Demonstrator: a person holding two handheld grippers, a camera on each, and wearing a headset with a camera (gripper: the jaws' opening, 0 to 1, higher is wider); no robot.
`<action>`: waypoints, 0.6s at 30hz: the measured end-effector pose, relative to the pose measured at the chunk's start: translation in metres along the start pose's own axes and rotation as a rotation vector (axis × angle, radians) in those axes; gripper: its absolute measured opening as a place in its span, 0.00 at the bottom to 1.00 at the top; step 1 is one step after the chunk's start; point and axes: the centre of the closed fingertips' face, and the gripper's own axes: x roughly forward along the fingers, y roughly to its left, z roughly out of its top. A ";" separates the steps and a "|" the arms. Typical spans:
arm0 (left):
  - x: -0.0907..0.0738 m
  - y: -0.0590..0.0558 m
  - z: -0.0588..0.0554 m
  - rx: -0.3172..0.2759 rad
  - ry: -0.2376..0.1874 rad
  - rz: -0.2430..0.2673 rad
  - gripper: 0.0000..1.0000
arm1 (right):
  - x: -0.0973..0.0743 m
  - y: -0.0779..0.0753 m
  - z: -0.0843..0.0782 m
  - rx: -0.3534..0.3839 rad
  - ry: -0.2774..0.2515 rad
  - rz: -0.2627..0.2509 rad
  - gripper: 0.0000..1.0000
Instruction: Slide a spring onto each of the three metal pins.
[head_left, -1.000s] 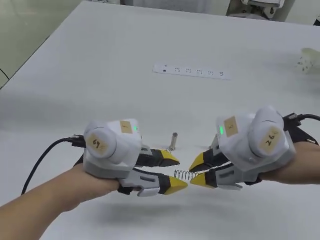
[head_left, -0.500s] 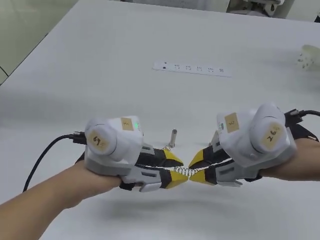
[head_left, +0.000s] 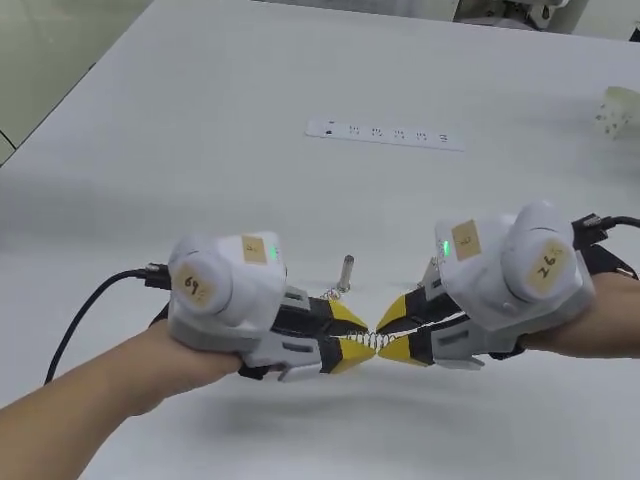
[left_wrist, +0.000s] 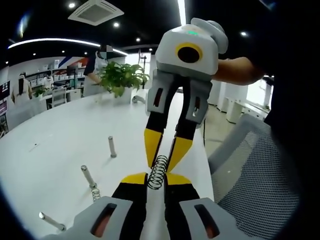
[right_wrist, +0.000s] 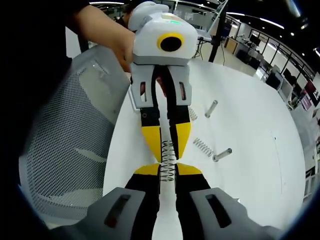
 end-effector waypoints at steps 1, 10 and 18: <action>0.000 0.000 0.000 0.003 -0.001 -0.003 0.04 | 0.000 0.000 0.000 -0.001 -0.001 0.001 0.08; -0.001 -0.004 0.000 0.034 0.004 -0.014 0.03 | 0.000 0.003 0.000 -0.003 -0.009 0.005 0.08; -0.001 -0.006 0.000 0.034 0.004 -0.026 0.03 | -0.001 0.002 -0.001 0.001 -0.003 0.002 0.09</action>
